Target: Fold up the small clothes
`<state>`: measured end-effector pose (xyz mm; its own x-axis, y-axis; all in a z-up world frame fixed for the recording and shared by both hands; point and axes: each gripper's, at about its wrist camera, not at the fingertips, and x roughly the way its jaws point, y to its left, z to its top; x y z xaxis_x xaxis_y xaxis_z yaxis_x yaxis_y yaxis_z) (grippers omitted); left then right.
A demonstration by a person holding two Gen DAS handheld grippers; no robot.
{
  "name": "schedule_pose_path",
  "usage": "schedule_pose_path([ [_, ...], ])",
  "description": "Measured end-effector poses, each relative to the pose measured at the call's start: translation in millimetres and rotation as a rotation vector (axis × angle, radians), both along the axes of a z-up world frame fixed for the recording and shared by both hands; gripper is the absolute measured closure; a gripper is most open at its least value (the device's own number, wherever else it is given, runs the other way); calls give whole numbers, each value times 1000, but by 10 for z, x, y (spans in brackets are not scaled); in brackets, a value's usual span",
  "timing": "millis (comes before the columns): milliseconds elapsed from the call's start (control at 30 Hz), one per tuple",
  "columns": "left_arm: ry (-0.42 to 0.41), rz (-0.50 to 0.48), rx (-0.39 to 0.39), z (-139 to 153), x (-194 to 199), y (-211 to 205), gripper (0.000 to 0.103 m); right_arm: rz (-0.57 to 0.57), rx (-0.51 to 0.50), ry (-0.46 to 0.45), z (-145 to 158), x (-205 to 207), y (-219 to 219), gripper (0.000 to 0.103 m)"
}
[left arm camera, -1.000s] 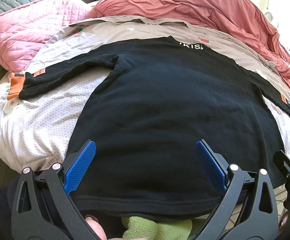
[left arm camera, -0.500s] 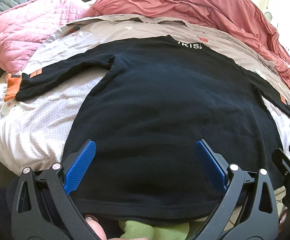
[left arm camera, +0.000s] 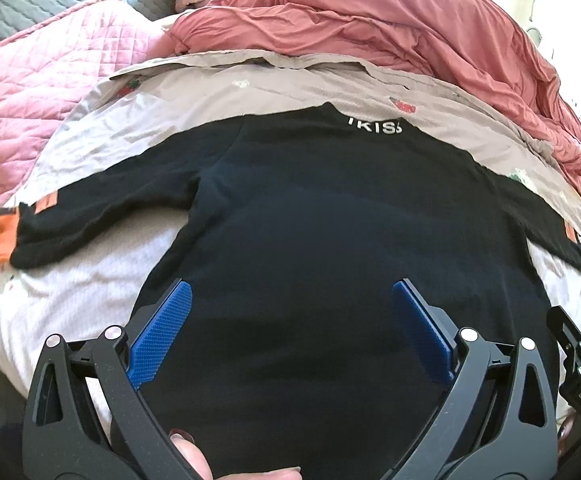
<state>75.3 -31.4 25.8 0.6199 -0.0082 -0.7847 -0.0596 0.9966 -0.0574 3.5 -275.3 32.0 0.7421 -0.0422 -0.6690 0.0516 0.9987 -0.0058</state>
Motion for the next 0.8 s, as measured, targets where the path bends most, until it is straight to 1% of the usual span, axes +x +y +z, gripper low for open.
schedule_pose_path([
  [67, 2, 4, 2, -10, 74, -3, 9, -14, 15, 24, -35, 109, -93, 4],
  [267, 41, 9, 4, -96, 322, -4, 9, -65, -6, 64, -79, 389, -355, 4],
  [400, 62, 11, 5, -159, 426, 19, 9, -110, 21, 29, -80, 544, -612, 4],
  [433, 68, 11, 11, -176, 458, 13, 9, -127, 15, 30, -67, 563, -680, 4],
  [500, 72, 13, 17, -204, 522, 5, 9, -157, 23, 4, -46, 611, -826, 4],
  [533, 73, 13, 22, -212, 544, 1, 9, -183, 17, 1, -37, 648, -938, 4],
  [667, 89, 5, 23, -266, 705, -52, 9, -276, 45, -2, -37, 751, -1377, 4],
  [800, 101, -18, 29, -316, 869, -156, 9, -420, 29, 12, -43, 752, -1922, 4],
])
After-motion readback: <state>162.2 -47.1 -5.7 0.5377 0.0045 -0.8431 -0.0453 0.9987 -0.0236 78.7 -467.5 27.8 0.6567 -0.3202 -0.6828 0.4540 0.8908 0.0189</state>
